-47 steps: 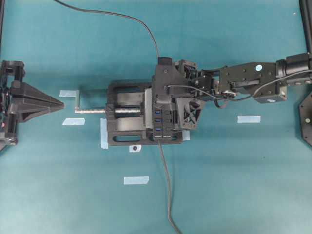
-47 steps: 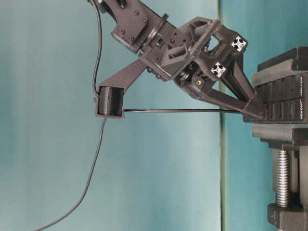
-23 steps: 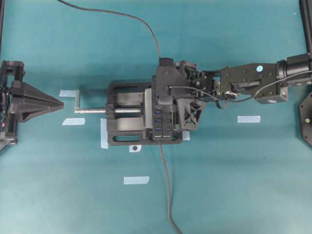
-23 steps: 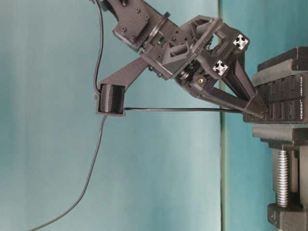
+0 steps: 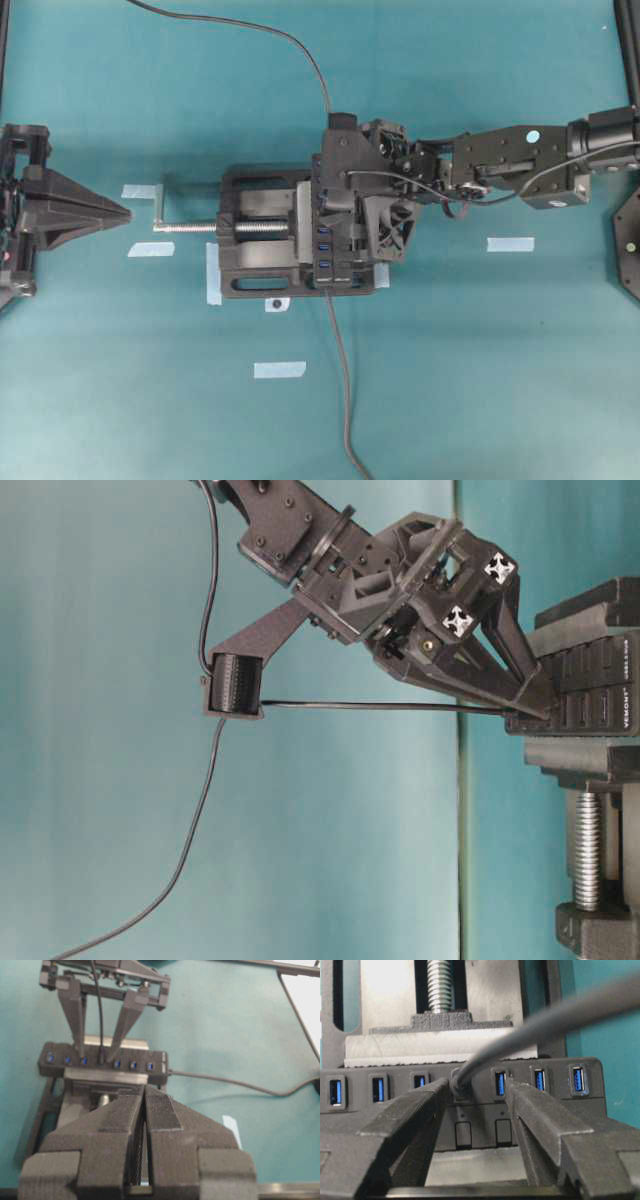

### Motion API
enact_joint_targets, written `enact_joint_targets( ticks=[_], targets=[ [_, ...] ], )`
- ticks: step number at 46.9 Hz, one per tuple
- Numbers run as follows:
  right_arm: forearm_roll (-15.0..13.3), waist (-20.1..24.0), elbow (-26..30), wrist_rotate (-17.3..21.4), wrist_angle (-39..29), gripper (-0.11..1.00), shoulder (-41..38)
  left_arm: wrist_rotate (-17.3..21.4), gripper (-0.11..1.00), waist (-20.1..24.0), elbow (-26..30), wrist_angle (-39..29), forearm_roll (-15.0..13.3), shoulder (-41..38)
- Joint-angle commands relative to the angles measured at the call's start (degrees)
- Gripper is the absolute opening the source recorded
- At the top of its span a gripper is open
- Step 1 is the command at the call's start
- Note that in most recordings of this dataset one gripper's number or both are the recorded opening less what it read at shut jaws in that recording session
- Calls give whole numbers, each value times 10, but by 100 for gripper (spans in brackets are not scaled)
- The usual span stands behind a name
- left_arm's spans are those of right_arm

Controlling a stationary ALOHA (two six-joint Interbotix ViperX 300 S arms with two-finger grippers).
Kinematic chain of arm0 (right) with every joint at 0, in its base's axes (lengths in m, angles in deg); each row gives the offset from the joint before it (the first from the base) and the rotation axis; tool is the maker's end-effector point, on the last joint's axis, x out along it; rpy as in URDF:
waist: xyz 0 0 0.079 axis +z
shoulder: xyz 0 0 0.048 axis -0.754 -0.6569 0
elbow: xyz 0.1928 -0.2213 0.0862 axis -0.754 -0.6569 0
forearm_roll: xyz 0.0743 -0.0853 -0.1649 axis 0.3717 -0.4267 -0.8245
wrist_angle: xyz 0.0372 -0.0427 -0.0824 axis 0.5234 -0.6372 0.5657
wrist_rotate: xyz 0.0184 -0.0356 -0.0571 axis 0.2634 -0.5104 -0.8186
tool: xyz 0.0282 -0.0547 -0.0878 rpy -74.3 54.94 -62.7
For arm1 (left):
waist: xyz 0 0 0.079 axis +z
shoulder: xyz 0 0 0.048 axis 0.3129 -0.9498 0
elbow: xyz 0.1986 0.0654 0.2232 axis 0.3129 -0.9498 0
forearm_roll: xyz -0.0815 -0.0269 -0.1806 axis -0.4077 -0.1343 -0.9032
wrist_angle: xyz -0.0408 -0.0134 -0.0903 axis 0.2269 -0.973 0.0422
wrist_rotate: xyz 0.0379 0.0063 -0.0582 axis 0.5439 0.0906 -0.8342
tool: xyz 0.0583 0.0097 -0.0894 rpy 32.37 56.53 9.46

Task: Insert the USB into the center port of the fixed hub
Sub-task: 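Hold the plug pressed into the center port with the right gripper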

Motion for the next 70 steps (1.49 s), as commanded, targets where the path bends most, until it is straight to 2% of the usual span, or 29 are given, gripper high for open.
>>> enact_joint_targets(
  ticks=[1, 26, 70],
  targets=[
    [-1, 1, 5, 1, 1, 71, 25, -1, 2, 2, 8, 5, 1, -3],
    [-1, -4, -2, 2, -23, 71, 82, -1, 2, 2, 7, 5, 1, -3],
    [-1, -2, -6, 2, -23, 71, 83, -1, 2, 2, 8, 5, 1, -3]
  ],
)
